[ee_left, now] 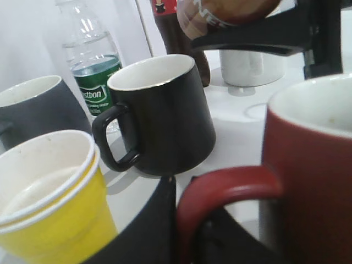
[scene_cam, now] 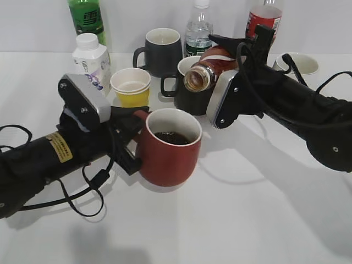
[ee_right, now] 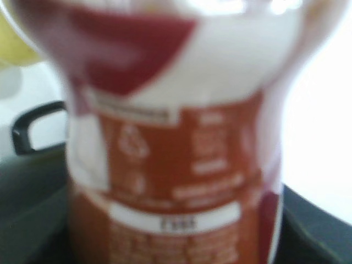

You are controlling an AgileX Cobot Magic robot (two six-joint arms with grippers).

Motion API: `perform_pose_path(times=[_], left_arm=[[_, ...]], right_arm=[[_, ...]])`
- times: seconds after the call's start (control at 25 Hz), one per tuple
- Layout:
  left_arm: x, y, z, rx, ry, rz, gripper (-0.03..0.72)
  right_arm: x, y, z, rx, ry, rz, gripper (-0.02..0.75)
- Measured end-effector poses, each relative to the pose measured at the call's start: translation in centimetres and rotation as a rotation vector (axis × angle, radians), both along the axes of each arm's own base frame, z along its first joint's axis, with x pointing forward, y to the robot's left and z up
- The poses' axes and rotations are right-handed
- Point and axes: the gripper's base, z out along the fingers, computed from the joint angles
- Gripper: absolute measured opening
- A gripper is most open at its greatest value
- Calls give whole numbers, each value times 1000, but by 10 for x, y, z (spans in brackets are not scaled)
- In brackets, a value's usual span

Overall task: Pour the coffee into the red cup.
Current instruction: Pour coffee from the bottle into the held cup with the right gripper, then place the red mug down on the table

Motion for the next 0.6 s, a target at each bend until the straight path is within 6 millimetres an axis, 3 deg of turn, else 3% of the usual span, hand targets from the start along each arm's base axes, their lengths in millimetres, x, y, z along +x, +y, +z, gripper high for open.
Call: perform_pose_path(times=[0.32, 0.6], left_arm=[[0, 2, 0, -4, 5, 21, 45], [2, 8, 23, -64, -46, 81, 45]], right_arm=[[3, 0, -1, 112, 130, 0, 503], [12, -5, 5, 341, 251, -74, 503]])
